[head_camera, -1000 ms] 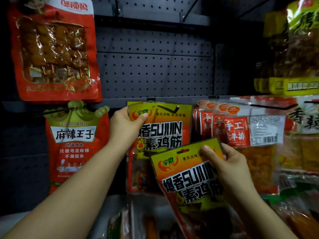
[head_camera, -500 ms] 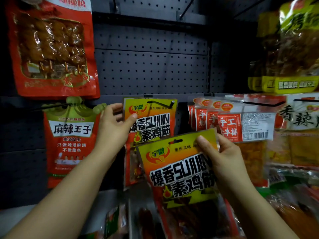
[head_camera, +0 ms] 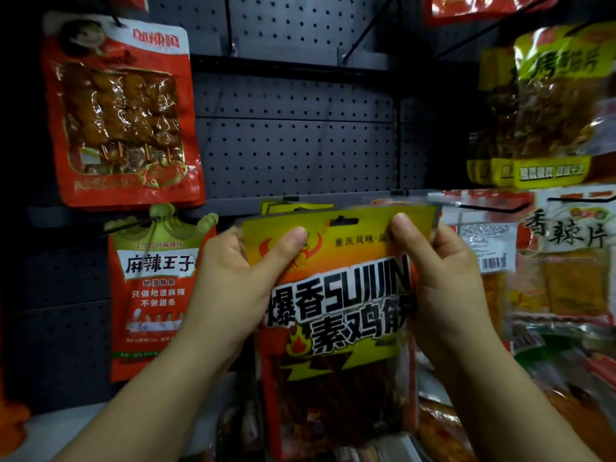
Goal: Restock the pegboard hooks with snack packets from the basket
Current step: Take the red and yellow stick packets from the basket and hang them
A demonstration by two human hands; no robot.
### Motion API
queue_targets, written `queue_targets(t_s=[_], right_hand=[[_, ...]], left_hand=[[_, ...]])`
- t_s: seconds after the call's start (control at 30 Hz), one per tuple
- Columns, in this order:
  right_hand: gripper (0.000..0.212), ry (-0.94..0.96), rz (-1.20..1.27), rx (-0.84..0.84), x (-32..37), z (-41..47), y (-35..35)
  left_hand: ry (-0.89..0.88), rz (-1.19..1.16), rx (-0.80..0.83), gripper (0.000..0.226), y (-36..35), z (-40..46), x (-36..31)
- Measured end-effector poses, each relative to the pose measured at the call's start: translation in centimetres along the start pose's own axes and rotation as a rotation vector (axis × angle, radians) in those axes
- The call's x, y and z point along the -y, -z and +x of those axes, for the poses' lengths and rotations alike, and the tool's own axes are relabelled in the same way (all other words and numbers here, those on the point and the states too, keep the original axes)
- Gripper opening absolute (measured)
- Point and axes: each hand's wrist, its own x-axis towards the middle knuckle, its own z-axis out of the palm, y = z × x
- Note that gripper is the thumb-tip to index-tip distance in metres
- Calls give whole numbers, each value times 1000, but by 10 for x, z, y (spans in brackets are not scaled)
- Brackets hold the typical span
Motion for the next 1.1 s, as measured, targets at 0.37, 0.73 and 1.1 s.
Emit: queue_targets(t_s=[0.37,0.73,1.1], right_hand=[[10,-80,24,-55,-4,15,-8],[17,-123,-231,-57,-48,20,7],[26,-251,-500,-47,-93,66,4]], left_hand=[[107,10,-32,16,-4,17,7],[220,176,-17,17,15,20,62],[254,511,-185,37,18,59,110]])
